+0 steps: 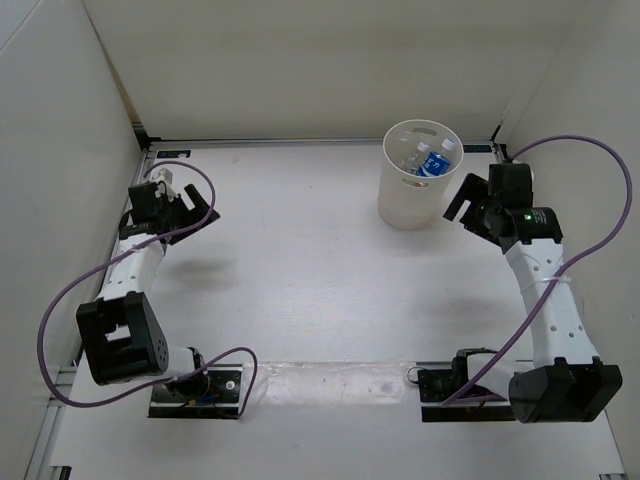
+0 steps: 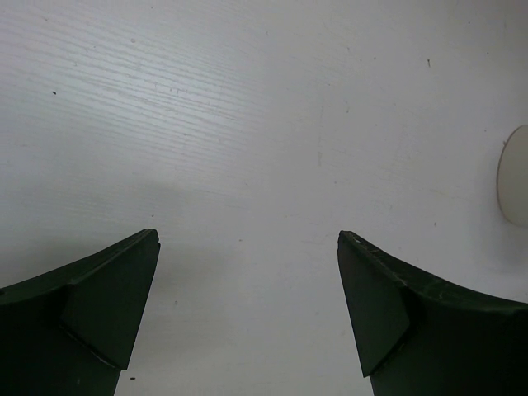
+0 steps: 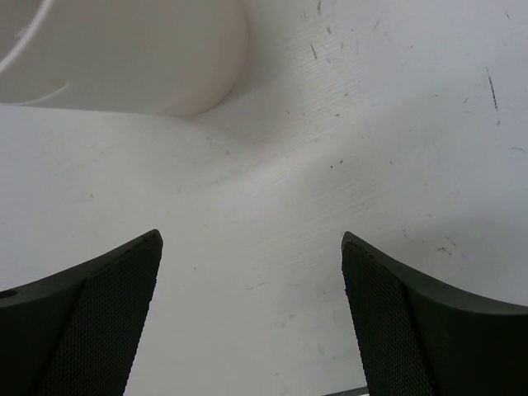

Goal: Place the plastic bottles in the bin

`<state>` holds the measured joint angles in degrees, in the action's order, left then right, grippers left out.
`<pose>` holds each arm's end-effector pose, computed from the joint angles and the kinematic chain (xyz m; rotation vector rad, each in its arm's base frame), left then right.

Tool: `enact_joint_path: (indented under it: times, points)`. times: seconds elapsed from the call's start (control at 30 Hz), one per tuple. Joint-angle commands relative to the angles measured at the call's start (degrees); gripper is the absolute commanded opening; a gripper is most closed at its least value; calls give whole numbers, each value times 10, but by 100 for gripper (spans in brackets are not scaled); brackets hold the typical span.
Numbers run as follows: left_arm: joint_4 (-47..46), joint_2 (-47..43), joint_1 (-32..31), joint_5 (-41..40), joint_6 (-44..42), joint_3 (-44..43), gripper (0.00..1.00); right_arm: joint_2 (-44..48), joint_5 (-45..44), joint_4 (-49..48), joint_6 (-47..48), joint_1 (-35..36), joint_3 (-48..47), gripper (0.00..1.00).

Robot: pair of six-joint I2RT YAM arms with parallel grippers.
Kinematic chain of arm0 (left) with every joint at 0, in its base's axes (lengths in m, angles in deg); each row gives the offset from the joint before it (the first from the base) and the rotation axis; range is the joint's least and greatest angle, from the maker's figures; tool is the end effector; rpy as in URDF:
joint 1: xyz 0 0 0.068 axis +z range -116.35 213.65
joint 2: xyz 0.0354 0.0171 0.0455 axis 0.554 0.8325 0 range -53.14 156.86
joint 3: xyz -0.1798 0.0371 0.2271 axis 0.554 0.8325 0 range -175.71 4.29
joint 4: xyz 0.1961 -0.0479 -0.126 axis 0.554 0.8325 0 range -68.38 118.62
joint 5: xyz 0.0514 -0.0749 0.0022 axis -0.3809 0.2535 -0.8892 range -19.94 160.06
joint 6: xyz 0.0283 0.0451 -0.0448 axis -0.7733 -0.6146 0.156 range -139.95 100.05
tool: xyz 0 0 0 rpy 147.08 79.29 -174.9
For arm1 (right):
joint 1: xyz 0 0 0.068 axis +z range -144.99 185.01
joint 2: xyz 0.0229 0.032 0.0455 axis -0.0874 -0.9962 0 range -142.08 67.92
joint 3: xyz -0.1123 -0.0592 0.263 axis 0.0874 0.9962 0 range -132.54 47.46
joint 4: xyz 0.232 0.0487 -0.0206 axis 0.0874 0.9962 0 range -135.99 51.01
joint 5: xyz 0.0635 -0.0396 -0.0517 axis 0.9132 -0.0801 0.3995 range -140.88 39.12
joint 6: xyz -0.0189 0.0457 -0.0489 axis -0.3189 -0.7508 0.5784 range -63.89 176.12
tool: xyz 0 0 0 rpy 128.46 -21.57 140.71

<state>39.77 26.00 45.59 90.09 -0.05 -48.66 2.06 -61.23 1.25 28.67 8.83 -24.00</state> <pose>0.2791 0.0393 0.2603 -0.4723 2.2867 -0.4781 0.2139 0.0040 0.3675 0.5581 2.2152 0.0770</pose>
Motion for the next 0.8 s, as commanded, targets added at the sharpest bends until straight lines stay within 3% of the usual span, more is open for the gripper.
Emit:
enact_joint_path:
  times: [0.0, 0.27, 0.53, 0.77]
  points:
    - [18, -42, 3, -17, -8, 5, 100, 29, -17, 22, -8, -21, 16, 90]
    - [33, -120, 4, -40, -38, 39, 100, 62, -34, 35, -48, -14, 98, 90]
    - [73, -160, 3, -84, -29, 27, 100, 91, 31, 30, -8, 6, 164, 90]
    - [77, -169, 3, -90, -25, 49, 100, 103, 31, 31, 2, 19, 180, 90]
